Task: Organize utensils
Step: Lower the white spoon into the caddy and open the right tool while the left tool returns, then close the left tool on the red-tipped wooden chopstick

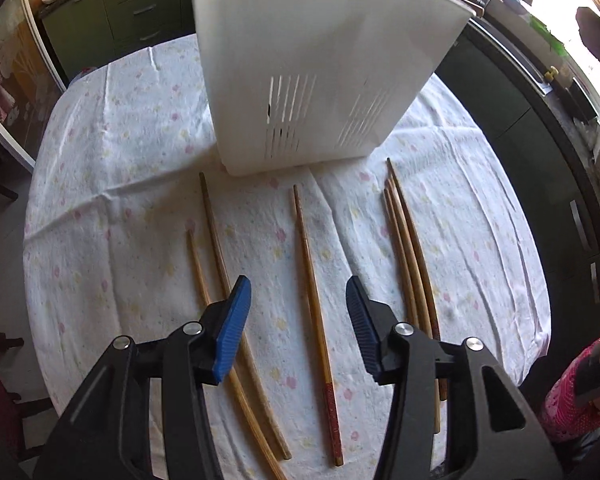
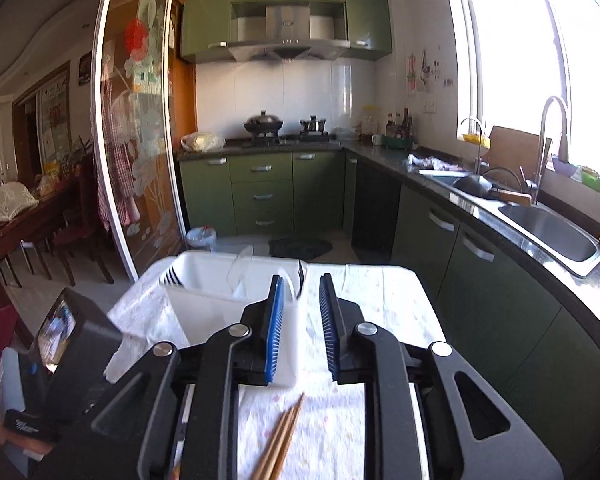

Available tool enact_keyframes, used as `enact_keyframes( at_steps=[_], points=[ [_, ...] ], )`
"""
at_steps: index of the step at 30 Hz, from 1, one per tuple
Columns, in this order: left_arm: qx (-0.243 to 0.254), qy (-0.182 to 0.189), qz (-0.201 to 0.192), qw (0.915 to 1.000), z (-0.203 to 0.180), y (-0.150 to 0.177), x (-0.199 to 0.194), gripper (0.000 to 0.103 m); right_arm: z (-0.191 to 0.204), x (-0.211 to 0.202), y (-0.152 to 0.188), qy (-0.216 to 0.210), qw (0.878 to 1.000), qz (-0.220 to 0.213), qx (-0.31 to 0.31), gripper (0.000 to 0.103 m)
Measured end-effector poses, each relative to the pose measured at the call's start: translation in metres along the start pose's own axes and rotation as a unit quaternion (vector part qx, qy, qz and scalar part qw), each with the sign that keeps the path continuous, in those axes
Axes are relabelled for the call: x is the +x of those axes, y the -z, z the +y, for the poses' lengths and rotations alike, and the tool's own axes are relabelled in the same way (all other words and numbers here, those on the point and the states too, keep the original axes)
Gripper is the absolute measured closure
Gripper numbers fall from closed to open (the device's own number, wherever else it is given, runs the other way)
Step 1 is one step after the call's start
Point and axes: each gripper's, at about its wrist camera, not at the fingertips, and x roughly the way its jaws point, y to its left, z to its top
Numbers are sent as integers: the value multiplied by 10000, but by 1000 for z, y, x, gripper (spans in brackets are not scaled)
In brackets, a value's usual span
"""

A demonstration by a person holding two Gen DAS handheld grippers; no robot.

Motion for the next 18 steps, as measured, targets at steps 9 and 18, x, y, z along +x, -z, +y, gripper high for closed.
enact_keyframes(
  at_steps=[9, 18],
  points=[
    [-128, -219, 499, 9984, -10, -6, 32, 63, -31, 7, 41, -338, 9936, 1051, 235, 79],
    [174, -231, 629, 9976, -24, -2, 40, 96, -57, 79, 68, -625, 9653, 2434, 709, 66]
  ],
)
